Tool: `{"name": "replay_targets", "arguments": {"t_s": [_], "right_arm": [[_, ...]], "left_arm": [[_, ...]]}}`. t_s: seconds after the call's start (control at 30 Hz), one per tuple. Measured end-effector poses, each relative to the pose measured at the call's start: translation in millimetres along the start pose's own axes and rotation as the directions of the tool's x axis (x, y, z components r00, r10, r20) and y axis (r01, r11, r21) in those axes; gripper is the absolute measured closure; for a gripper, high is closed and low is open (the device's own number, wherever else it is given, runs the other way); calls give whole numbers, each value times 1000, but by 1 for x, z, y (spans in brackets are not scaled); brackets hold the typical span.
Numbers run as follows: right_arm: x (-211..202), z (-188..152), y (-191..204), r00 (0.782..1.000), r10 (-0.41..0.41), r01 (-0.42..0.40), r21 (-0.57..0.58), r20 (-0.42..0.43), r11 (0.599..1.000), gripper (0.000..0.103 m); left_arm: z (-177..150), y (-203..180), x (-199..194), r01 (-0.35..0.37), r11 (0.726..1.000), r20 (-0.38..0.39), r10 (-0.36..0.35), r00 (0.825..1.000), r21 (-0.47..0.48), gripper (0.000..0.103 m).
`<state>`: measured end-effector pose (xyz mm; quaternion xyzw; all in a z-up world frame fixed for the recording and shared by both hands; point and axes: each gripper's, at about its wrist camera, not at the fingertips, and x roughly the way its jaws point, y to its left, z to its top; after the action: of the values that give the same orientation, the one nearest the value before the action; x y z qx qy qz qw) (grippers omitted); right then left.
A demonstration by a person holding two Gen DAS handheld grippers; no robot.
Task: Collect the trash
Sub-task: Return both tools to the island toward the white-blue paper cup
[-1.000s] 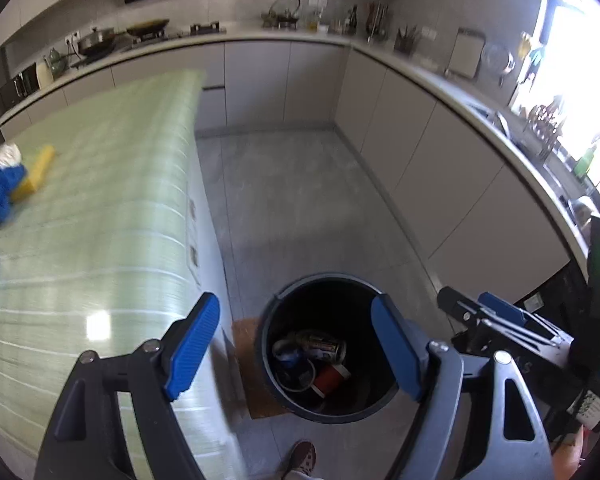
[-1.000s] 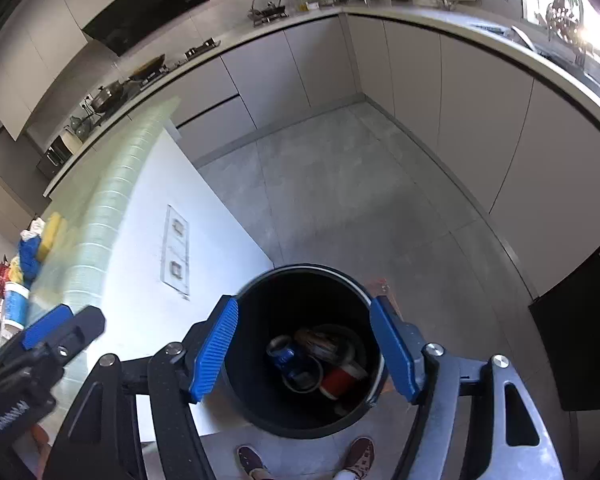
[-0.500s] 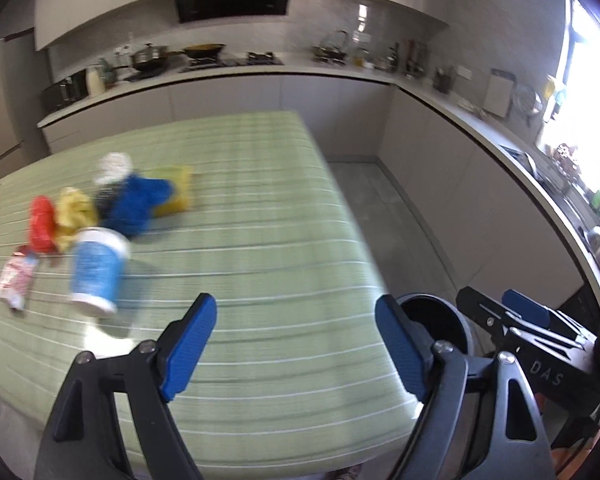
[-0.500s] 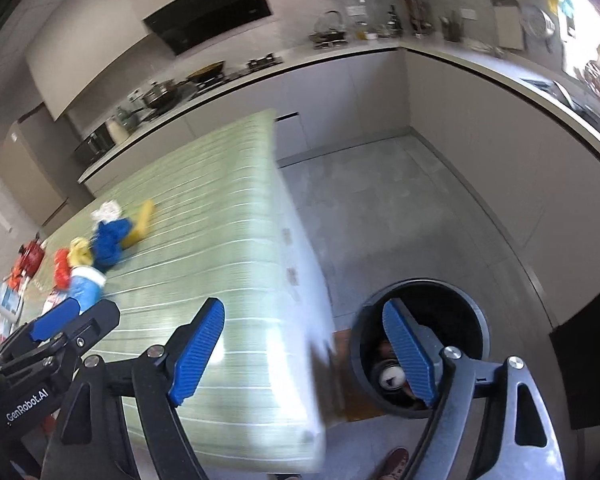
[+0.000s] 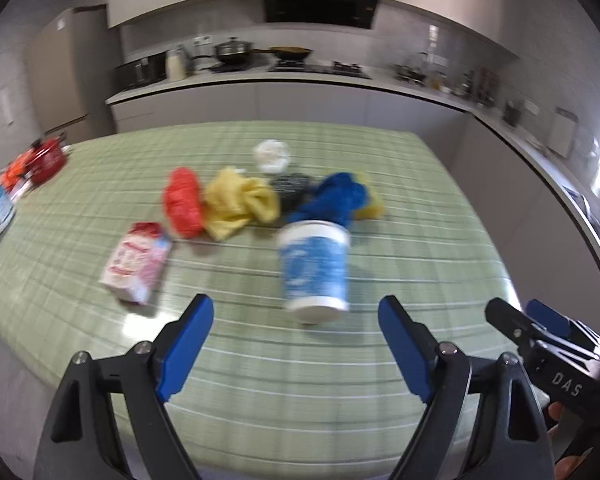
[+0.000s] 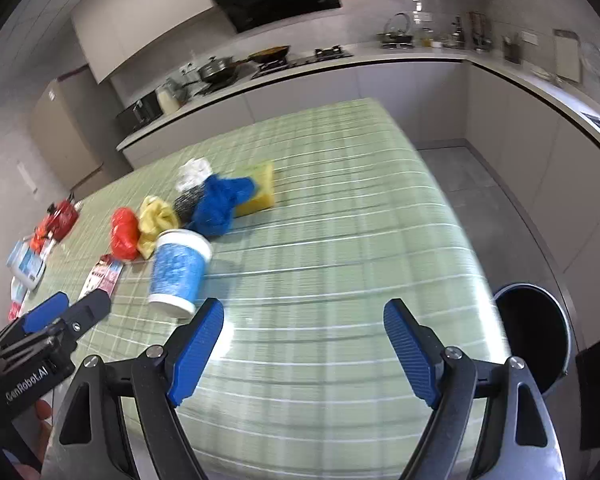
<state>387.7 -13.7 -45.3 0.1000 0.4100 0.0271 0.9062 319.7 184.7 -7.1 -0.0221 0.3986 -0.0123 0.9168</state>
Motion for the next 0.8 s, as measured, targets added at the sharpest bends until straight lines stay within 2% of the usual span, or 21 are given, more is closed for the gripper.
{"name": "replay_targets", "arguments": {"t_s": [0.27,0.47,0.67,0.8], "right_arm": [[34,17,46,998,65,-67,-87,-25,994,19],[56,25,69,992,115,-119,-105,-49,987,19],[78,29,98,996,76,-81,-122,-48,989,15],[92,28,112,998,33,-37,-93,-50,995,15]], "left_arm": [[8,56,17,-88,993,0,88,996,-84,17],[13,83,29,-109,990,-8,109,994,-90,17],[21,113,49,-103,993,-13,102,995,-55,17],[28,138,65,-82,996,-32,81,996,-20,17]]}}
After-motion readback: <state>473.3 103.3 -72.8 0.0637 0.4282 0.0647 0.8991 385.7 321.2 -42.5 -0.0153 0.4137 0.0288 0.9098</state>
